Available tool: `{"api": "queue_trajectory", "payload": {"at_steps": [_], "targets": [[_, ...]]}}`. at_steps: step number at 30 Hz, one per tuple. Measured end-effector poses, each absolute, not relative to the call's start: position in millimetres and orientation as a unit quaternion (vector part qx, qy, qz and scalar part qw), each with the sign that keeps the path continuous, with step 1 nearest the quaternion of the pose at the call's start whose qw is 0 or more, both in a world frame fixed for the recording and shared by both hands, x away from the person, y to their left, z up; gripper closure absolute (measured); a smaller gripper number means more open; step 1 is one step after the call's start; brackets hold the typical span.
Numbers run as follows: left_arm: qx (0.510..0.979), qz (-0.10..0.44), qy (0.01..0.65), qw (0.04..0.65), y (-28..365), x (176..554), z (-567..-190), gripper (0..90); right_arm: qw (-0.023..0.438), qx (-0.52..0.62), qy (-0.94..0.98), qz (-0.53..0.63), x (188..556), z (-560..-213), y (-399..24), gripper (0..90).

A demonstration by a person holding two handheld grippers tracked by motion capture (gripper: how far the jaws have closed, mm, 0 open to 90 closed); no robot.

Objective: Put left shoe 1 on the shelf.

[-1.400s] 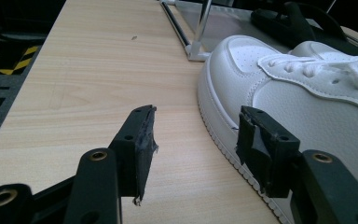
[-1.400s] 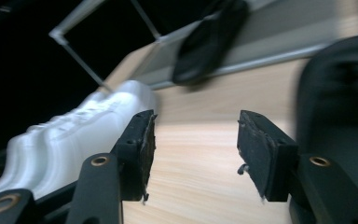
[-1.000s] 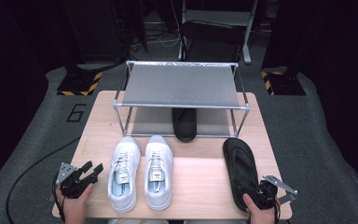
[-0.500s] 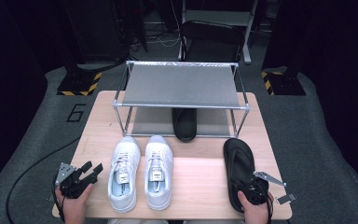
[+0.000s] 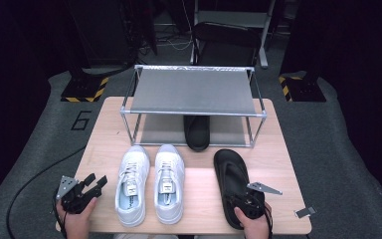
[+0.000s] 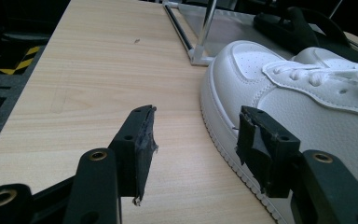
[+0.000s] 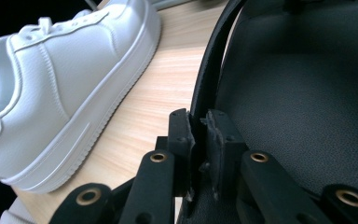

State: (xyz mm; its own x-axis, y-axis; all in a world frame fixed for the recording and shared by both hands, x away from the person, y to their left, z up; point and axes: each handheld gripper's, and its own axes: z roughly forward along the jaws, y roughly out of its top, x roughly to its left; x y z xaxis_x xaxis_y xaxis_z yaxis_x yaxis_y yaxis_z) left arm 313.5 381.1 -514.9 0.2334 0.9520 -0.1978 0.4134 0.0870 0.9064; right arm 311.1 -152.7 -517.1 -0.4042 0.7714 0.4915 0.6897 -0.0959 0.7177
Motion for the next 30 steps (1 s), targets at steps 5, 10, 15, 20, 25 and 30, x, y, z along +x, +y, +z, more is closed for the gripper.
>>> {"api": "queue_trajectory", "payload": {"at_steps": [5,10,15,20,25,30], "targets": [[0.615,0.278,0.553,0.489,381,314,-515,45.7,0.046,0.546,0.658,0.516,308,-512,-158,68.9],[0.614,0.277,0.552,0.492,379,317,-515,45.7,0.082,0.558,0.624,0.541,296,-496,-180,59.4],[0.619,0.273,0.549,0.491,378,320,-514,45.7,0.122,0.602,0.591,0.523,289,-499,-207,52.8],[0.615,0.273,0.550,0.495,376,322,-514,45.7,0.094,0.622,0.582,0.515,290,-514,-214,51.0],[0.616,0.269,0.548,0.497,376,324,-514,45.8,0.087,0.630,0.587,0.501,288,-521,-211,50.4],[0.613,0.268,0.547,0.503,375,327,-514,45.7,0.079,0.639,0.583,0.495,284,-526,-213,50.4]]}}
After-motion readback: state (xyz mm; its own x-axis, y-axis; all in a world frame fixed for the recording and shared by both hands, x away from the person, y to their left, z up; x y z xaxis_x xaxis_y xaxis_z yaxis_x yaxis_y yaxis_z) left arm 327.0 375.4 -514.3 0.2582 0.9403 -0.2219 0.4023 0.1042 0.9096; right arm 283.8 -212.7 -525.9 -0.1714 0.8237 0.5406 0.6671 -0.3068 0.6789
